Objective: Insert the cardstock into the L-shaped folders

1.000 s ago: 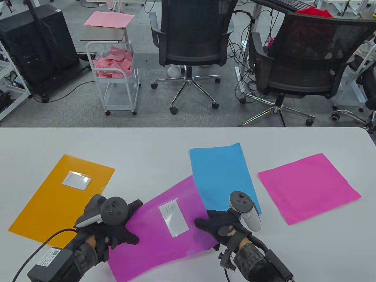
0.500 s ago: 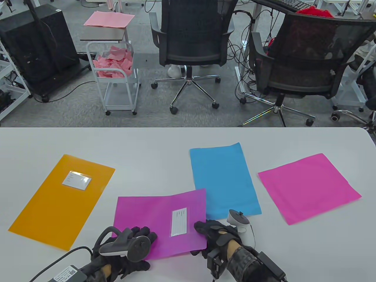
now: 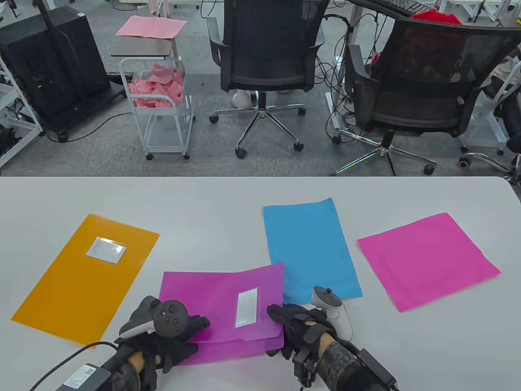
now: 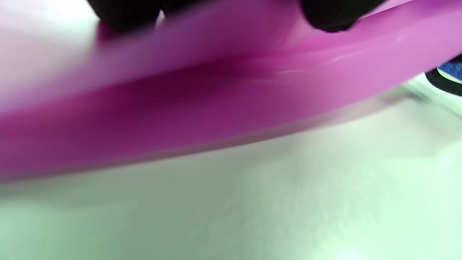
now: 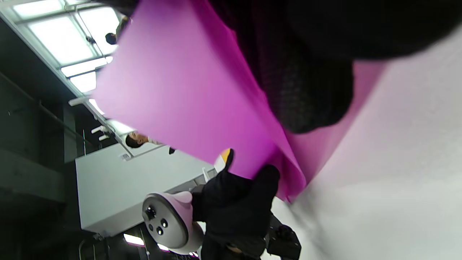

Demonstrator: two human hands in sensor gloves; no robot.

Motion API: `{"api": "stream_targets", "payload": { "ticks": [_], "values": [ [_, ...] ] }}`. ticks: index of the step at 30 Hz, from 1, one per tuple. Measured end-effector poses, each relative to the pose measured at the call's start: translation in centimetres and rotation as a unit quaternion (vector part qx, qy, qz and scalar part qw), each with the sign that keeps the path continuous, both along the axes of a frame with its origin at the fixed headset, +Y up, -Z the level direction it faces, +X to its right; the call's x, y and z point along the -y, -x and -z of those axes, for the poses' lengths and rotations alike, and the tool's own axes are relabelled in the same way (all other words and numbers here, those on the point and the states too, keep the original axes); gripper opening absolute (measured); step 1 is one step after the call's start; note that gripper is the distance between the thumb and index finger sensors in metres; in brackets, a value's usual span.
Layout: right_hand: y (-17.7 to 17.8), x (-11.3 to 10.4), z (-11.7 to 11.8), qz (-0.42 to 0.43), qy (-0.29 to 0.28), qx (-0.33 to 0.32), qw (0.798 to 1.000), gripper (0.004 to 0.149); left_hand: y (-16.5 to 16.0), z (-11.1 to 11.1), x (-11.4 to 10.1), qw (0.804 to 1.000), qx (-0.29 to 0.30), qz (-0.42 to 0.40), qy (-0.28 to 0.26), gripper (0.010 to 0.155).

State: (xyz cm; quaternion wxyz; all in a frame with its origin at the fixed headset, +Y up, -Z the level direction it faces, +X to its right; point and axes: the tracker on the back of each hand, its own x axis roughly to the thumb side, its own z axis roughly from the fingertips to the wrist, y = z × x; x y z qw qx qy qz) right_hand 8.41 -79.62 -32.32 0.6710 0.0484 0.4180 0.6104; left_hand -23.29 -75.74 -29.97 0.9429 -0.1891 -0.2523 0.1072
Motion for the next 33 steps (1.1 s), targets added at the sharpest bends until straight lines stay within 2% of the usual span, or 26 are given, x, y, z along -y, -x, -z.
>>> {"api": "stream_targets", "payload": {
  "ticks": [3,5,6,7,8,9,10,11,12,14,15,17,19,22,25,30,33],
  "values": [
    [-1.7,-0.9,0.8,-0.069,-0.032,0.022,0.997,0.089,-0.8,-0.1,-0.2,0.998,0.025,0.042,-0.041,0.052],
    [-3.9,-2.1,1.3,-0.125,-0.045,0.106,0.985,0.088,-0.6,0.0,-0.2,0.999,0.004,0.02,-0.042,0.051],
    [-5.5,-3.1,1.7,-0.163,-0.07,0.178,0.968,0.083,-0.4,0.2,-0.2,1.0,-0.009,0.003,-0.03,0.05],
    [-7.1,-4.0,2.3,-0.212,-0.096,0.241,0.942,0.078,-0.3,0.3,-0.1,1.0,-0.01,-0.003,-0.015,0.05],
    [-8.0,-4.6,2.4,-0.254,-0.108,0.266,0.924,0.075,-0.2,0.3,-0.1,1.0,-0.011,-0.002,-0.013,0.05],
    [-9.4,-5.4,2.9,-0.331,-0.149,0.297,0.883,0.073,-0.1,0.3,-0.1,1.0,-0.009,-0.003,-0.016,0.05],
    [-10.1,-5.7,3.2,-0.399,-0.168,0.308,0.847,0.074,-0.1,0.3,-0.1,1.0,-0.008,-0.002,-0.02,0.05],
    [-10.9,-6.0,3.8,-0.496,-0.185,0.314,0.788,0.075,-0.2,0.3,-0.1,1.0,-0.005,0.004,-0.024,0.05],
    [-11.4,-5.8,4.4,-0.593,-0.176,0.29,0.73,0.077,-0.3,0.2,-0.1,1.0,-0.002,0.012,-0.027,0.051],
    [-11.6,-5.1,5.2,-0.68,-0.115,0.206,0.695,0.082,-0.4,0.2,0.0,0.999,-0.001,0.016,-0.029,0.051],
    [-11.7,-4.7,5.5,-0.69,-0.097,0.188,0.692,0.085,-0.4,0.2,0.0,0.999,-0.001,0.016,-0.029,0.051],
    [-11.6,-3.9,6.2,-0.701,-0.076,0.204,0.679,0.088,-0.4,0.2,0.0,1.0,-0.002,0.016,-0.025,0.051],
    [-11.5,-3.5,6.7,-0.702,-0.061,0.205,0.679,0.095,-0.3,0.2,0.0,1.0,-0.004,0.012,-0.021,0.051],
    [-11.1,-3.5,7.6,-0.721,-0.033,0.171,0.671,0.101,-0.2,0.2,0.0,1.0,-0.006,0.01,-0.017,0.052],
    [-11.4,-3.3,7.9,-0.666,0.004,0.2,0.719,0.098,-0.3,0.2,0.0,1.0,-0.002,0.013,-0.02,0.052],
    [-11.8,-3.1,7.7,-0.656,0.007,0.218,0.722,0.101,-0.3,0.2,0.0,1.0,-0.001,0.017,-0.02,0.052],
    [-12.2,-3.1,7.3,-0.652,0.008,0.229,0.723,0.094,-0.4,0.2,0.0,1.0,-0.001,0.02,-0.02,0.052]
  ]
}}
